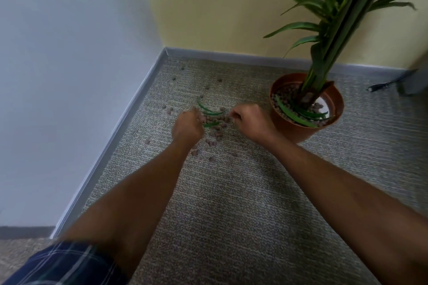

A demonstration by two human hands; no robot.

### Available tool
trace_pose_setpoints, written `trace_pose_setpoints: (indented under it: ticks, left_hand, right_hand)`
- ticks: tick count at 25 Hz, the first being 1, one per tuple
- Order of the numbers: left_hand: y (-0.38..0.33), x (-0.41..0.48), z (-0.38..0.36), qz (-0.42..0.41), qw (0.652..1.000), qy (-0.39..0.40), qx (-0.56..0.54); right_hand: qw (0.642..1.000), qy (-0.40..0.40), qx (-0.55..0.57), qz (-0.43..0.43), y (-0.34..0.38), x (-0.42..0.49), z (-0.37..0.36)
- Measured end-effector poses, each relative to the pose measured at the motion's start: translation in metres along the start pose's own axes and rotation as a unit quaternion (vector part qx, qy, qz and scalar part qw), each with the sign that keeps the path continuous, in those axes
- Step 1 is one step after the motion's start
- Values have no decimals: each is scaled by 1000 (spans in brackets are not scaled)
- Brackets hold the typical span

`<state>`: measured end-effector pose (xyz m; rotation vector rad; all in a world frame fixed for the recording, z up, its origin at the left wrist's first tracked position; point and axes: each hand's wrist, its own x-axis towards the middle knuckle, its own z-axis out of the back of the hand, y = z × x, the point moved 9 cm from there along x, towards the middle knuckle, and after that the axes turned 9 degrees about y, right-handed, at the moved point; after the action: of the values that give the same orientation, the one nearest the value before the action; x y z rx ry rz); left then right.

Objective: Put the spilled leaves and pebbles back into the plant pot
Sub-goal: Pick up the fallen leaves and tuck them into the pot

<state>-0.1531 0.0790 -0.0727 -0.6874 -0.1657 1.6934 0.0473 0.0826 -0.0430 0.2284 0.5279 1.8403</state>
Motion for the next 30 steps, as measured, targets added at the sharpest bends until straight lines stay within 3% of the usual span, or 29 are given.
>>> trace_pose_setpoints:
  ticks: [4,10,21,30]
  left_hand:
    - [1,10,-18,-19,996,17,84]
    - [2,22,-25,-50,988,-61,135]
    - [21,18,-15,-74,987,-120,71]
    - [9,-4,-1,-66,990,-123,36]
  right_hand:
    - [999,32,-11,-15,0,32,-23]
    - [999,18,-28,-4,12,74,-41]
    - [985,35,-167,-7,25,111,-75]
    - [998,-12,-53,-43,12,68,-37]
